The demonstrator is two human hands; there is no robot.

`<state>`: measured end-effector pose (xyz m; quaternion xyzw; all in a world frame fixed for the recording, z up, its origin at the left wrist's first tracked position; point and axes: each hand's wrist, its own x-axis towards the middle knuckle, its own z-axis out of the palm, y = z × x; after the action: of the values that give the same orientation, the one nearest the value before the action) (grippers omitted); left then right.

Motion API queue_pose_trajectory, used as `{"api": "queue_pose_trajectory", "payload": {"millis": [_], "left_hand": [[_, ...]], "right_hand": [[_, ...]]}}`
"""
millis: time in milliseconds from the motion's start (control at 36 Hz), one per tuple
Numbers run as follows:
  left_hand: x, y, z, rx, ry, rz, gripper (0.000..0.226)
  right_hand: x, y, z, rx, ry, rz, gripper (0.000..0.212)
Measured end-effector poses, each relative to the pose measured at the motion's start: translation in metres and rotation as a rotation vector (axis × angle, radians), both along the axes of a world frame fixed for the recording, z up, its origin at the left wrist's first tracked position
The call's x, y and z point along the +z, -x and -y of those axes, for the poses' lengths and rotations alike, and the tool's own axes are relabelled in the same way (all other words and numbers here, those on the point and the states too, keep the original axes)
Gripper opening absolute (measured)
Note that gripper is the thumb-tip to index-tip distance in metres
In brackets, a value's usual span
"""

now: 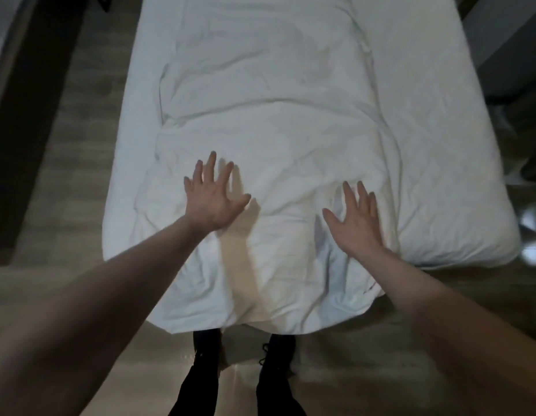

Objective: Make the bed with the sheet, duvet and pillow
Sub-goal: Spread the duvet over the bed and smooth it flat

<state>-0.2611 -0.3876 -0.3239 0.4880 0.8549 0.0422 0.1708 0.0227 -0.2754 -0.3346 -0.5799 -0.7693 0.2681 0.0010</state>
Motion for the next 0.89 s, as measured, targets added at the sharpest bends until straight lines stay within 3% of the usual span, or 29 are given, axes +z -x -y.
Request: {"api": "queue_pose_trajectory", "payload": {"millis": [83,167,306,389,500,583,750,889], "left_hand": [[-0.018,-0.007,-0.002,-0.013,0.153,0.029,0.092],[-0.046,-0.023,0.046,-0.003,0.3,0.073,0.099],[-0.049,-0.041,0.128,-0.138,0.458,0.081,0.108],[-0.028,-0.04,0.139,-0.133,0.382,0.142,0.105],[0.005,-0.015,0.111,-0.059,-0.072,0.105,0.078],[0.021,0.005,0.066,-0.033,-0.178,0.033,0.078],[0.021,0.02,-0.024,-0.066,0.022,-0.002,0.091],[-0.014,-0.023,-0.066,-0.142,0.212,-0.025,0.105]], "right_hand": [[-0.018,0.005,0.002,0.059,0.147,0.193,0.082],[-0.044,-0.024,0.038,0.077,0.274,0.328,0.09],[-0.048,-0.073,0.099,0.137,0.354,0.338,0.098],[-0.028,-0.071,0.108,0.094,0.214,0.23,0.091],[0.001,-0.042,0.075,0.001,-0.031,0.044,0.08],[0.019,-0.012,0.031,-0.009,-0.062,-0.031,0.079],[0.027,0.038,-0.043,0.024,-0.071,0.022,0.079],[-0.018,0.04,-0.079,0.122,-0.036,0.158,0.078]]}}
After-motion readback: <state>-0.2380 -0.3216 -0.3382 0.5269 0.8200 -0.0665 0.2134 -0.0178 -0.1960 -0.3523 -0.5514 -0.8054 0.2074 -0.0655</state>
